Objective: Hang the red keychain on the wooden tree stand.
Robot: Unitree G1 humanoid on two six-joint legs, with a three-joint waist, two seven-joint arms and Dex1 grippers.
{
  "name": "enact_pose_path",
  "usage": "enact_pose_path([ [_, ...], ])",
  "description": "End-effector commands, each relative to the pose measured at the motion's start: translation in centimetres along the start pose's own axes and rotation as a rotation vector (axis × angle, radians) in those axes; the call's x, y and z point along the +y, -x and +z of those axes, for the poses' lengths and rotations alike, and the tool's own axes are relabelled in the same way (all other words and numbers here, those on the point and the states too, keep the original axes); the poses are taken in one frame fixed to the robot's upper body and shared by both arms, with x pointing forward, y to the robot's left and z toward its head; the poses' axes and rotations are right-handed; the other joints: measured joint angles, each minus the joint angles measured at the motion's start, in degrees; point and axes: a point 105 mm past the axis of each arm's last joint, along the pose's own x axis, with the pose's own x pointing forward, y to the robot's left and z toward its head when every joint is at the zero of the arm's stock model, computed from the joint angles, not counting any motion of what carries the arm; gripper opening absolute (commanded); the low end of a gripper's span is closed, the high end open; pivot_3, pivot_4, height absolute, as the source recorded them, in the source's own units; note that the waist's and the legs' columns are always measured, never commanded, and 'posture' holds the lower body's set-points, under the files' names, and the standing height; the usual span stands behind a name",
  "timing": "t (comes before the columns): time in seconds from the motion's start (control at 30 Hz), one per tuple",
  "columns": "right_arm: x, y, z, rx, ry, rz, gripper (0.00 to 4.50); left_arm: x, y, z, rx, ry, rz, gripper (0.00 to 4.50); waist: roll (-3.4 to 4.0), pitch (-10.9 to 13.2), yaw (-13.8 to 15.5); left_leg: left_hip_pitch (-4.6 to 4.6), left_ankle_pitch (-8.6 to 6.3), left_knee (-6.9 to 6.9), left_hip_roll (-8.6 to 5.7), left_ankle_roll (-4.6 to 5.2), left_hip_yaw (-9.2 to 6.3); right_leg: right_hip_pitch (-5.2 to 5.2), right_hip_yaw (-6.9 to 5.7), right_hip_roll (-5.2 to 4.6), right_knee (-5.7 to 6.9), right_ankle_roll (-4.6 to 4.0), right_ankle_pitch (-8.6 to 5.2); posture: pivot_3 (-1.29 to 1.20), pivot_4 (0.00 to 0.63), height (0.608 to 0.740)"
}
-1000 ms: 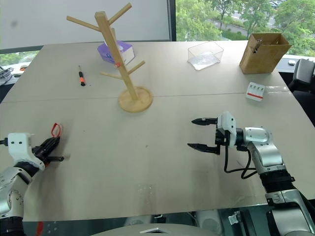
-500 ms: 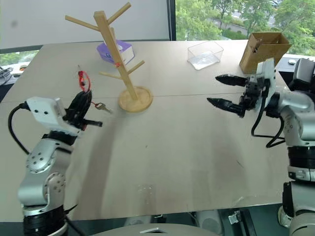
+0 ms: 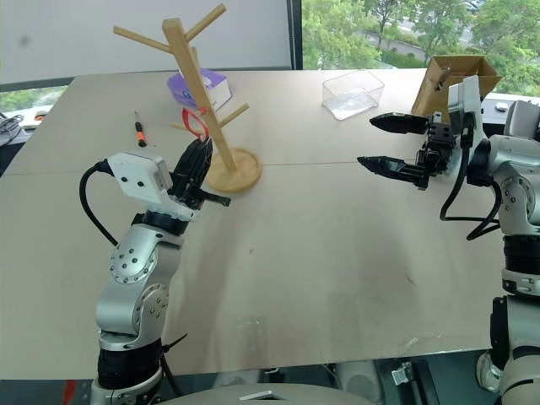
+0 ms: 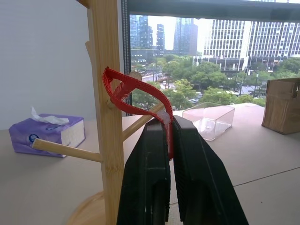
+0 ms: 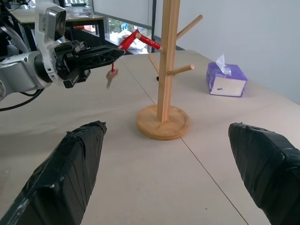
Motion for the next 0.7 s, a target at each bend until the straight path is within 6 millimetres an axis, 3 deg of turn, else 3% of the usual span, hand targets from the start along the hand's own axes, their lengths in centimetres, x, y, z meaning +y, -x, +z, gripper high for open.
enact_pose_path([
  [0.03,0.0,0.1,1.3,-0.019,0.057,0.003,4.50,-0.4,0.1,1.3,-0.070,-0.023,-0.012,0.04,0.00,0.0,0.0,0.00,0.00,0.00,0.00,0.00,0.00,0.00,0.00,0.00,0.00,0.00,0.00,0.00,0.150,0.740],
  [0.7,0.4,0.3,1.2,-0.015,0.070,-0.001,4.50,0.4,-1.2,0.3,-0.054,-0.013,0.021,0.04,-0.01,0.0,0.1,0.00,0.00,0.02,0.00,0.00,0.00,0.00,0.00,0.02,0.00,0.01,0.00,0.00,0.150,0.740],
])
